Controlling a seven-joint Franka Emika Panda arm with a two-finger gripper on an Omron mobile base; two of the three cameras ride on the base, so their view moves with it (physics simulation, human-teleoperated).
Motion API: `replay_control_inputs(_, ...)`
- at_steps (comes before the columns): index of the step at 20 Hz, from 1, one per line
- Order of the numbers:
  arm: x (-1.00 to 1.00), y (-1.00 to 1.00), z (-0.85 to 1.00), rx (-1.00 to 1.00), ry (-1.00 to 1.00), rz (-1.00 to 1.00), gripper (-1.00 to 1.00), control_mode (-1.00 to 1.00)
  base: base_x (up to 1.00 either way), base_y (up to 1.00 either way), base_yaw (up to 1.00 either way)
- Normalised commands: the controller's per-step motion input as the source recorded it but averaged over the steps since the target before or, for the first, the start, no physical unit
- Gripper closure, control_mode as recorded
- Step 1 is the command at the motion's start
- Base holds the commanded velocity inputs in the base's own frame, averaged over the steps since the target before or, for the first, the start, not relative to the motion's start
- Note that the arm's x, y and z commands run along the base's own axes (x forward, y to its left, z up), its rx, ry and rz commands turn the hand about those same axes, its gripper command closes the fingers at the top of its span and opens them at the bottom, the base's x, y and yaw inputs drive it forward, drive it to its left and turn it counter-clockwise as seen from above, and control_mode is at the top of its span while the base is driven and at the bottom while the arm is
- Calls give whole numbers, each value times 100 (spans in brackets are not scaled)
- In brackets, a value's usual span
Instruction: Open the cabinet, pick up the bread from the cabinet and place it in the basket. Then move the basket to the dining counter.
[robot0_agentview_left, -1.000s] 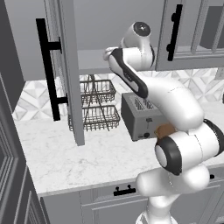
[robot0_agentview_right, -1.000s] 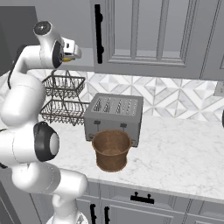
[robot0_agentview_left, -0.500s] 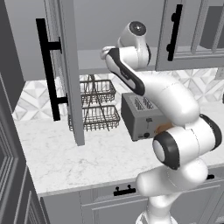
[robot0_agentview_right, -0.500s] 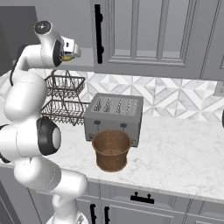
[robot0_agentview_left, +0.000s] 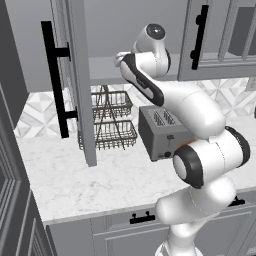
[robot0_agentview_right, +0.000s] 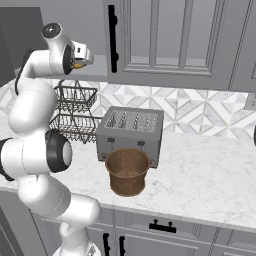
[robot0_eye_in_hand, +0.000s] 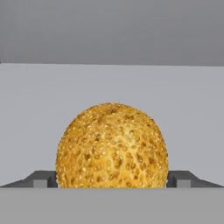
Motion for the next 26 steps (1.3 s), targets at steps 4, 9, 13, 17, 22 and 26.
replay_control_inputs(4, 0, 0, 0, 0, 0, 0, 100, -100, 0, 0, 0)
replay_control_inputs(9, -23, 0, 0, 0, -6, 0, 100, -100, 0, 0, 0)
replay_control_inputs(13, -62, 0, 0, 0, -17, 0, 100, -100, 0, 0, 0)
replay_control_inputs(17, -95, 0, 0, 0, -5, 0, 100, -100, 0, 0, 0)
replay_control_inputs(22, -100, -30, 0, 0, -1, -3, 100, -100, 0, 0, 0)
replay_control_inputs(26, -100, -43, 6, 2, -1, -7, 100, -100, 0, 0, 0)
